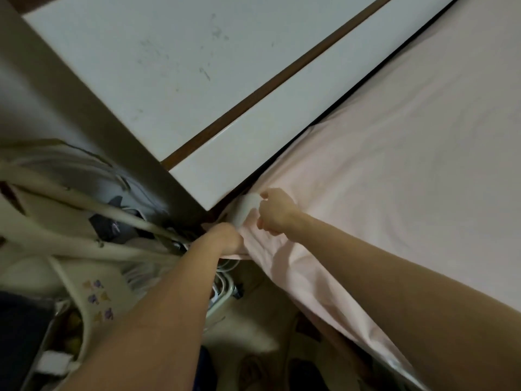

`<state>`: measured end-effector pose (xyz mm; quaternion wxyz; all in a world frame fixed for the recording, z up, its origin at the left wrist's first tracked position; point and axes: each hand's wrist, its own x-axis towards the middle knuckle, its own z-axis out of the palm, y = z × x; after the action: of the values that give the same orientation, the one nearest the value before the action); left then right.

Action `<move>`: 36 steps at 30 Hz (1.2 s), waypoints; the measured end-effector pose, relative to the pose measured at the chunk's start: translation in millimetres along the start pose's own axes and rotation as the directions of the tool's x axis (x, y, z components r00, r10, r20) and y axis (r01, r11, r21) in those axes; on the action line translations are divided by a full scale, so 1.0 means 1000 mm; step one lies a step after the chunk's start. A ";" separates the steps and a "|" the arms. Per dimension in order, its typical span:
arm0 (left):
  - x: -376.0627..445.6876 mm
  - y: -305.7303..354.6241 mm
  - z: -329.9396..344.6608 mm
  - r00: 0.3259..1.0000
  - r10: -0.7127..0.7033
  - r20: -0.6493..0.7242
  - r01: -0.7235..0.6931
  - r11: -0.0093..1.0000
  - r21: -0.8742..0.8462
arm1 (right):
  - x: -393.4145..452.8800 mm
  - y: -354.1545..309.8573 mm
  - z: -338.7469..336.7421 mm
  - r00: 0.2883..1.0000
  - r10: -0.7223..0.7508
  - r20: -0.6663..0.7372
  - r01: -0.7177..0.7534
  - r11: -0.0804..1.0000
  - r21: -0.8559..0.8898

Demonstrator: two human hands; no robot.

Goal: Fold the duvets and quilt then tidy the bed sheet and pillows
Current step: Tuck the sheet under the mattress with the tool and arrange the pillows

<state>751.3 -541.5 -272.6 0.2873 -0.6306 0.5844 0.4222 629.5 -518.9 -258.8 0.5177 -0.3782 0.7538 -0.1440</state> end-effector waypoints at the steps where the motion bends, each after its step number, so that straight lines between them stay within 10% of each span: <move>1: 0.000 -0.002 0.006 0.999 -0.022 -0.036 0.017 0.993 -0.121 | -0.008 0.008 -0.001 0.998 -0.045 -0.046 0.043 0.999 -0.031; 4: 0.008 0.002 0.026 0.992 -0.106 -0.074 0.062 0.891 -0.450 | -0.034 0.029 -0.010 0.975 -0.191 -0.118 0.164 0.964 -0.209; 7: -0.016 0.009 0.066 0.980 -0.201 0.001 0.096 0.465 -0.880 | -0.064 0.061 -0.006 0.956 -0.259 -0.135 0.182 0.889 -0.421; 13: -0.021 0.006 0.152 0.969 -0.095 0.227 0.236 0.094 -0.967 | -0.096 0.122 0.003 0.927 -0.298 -0.230 0.176 0.884 -0.434; 22: -0.002 0.005 0.197 0.989 -0.141 -0.040 -0.031 0.064 -0.997 | -0.087 0.173 0.042 0.908 -0.302 -0.292 0.248 0.946 -0.207; 26: 0.010 -0.002 0.187 0.999 0.013 -0.037 -0.035 -0.110 -0.993 | -0.085 0.170 0.054 0.839 -0.376 -0.393 0.288 0.920 -0.265; 36: 0.009 -0.013 0.128 0.934 -0.355 -0.041 -0.078 -0.089 -0.993 | -0.069 0.144 0.056 0.689 -0.559 -0.461 0.362 0.817 -0.450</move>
<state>738.5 -434.8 -343.5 -0.3135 -0.7491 0.0524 0.5812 631.2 -362.8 -323.9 0.1428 -0.5755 0.7647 -0.2523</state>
